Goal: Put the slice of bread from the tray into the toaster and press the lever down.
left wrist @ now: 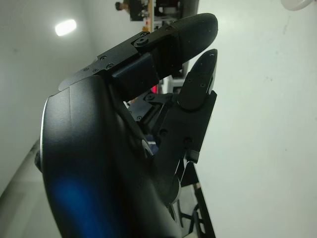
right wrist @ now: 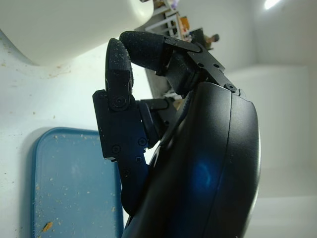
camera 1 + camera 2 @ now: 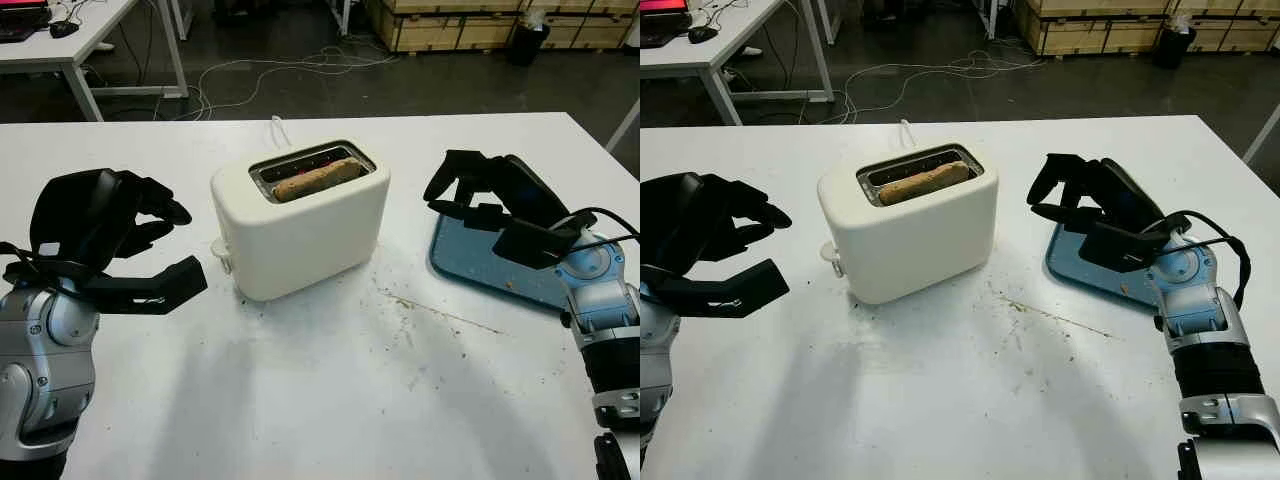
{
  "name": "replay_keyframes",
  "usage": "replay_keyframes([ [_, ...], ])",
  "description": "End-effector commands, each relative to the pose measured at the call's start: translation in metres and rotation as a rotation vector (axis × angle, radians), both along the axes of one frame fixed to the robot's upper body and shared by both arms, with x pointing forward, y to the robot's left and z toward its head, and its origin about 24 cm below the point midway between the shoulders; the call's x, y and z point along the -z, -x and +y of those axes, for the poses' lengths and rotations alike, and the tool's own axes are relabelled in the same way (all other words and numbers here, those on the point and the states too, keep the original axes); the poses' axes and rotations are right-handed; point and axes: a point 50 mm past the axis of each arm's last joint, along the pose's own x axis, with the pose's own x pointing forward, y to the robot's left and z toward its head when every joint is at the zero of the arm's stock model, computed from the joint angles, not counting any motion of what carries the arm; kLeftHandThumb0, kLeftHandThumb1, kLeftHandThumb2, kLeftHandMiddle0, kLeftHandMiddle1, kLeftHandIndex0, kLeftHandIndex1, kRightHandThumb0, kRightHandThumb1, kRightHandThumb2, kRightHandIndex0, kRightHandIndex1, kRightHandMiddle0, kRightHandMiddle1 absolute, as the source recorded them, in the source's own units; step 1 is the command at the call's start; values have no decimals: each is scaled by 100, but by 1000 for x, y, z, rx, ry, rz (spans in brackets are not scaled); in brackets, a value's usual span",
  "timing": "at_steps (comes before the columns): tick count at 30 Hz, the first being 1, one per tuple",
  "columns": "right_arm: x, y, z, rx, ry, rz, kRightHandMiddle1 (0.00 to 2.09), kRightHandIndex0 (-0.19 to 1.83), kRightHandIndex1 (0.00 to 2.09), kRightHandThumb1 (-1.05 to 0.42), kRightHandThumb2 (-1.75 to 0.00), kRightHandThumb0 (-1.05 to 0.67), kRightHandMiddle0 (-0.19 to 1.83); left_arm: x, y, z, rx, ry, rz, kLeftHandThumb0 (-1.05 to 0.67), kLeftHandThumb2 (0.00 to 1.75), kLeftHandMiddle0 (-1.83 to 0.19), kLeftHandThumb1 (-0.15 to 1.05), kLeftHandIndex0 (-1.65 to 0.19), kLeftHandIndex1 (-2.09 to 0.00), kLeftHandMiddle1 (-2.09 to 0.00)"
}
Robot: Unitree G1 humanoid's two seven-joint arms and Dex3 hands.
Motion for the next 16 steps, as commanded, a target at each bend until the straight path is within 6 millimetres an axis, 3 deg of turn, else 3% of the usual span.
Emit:
replay_keyframes([
  [1, -8, -1, -1, -5, 2, -29, 128, 69, 161, -92, -28, -39, 61, -1, -1, 1, -3, 7, 0, -12, 0, -94, 81, -134, -22, -141],
  [16, -8, -1, 0, -12, 1, -27, 132, 66, 163, -92, -28, -38, 59, 2, -2, 0, 4, 7, 6, -13, 0, -94, 81, -130, -29, -140],
])
